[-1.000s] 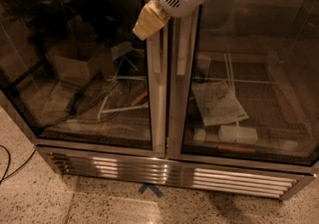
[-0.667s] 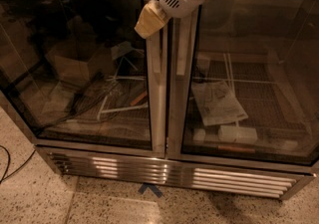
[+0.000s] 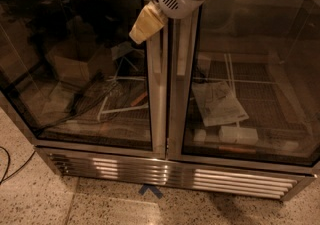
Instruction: Place blue chip bag into bottom drawer
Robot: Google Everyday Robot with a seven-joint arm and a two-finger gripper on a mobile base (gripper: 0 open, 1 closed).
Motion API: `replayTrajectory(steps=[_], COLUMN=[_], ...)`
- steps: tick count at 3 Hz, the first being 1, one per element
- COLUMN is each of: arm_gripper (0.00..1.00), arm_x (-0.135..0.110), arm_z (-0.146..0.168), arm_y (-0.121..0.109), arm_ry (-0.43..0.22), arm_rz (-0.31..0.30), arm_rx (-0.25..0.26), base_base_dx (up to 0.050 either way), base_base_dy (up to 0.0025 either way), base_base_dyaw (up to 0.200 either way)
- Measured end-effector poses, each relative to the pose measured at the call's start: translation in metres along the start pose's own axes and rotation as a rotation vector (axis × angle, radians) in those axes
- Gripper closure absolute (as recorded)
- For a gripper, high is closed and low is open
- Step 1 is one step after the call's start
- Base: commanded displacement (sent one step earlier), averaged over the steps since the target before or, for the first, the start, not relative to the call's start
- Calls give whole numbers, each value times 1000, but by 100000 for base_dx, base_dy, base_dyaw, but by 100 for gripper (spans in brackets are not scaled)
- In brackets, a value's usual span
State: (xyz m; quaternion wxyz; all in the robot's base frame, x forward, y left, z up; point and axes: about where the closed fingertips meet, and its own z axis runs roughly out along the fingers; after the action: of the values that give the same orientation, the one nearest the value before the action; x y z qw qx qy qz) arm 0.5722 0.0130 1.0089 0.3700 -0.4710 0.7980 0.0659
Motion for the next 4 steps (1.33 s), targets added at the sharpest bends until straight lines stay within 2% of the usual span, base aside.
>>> replayTrajectory(steps=[2, 4], arm_gripper=[30, 31], arm_x=[-2, 1], arm_z=[11, 16], arm_y=[-18, -14], arm_ry=[-47, -46], arm_rz=[-7, -23], arm_rx=[6, -16], base_base_dx=[0, 0], base_base_dy=[0, 0], base_base_dyaw=[0, 0])
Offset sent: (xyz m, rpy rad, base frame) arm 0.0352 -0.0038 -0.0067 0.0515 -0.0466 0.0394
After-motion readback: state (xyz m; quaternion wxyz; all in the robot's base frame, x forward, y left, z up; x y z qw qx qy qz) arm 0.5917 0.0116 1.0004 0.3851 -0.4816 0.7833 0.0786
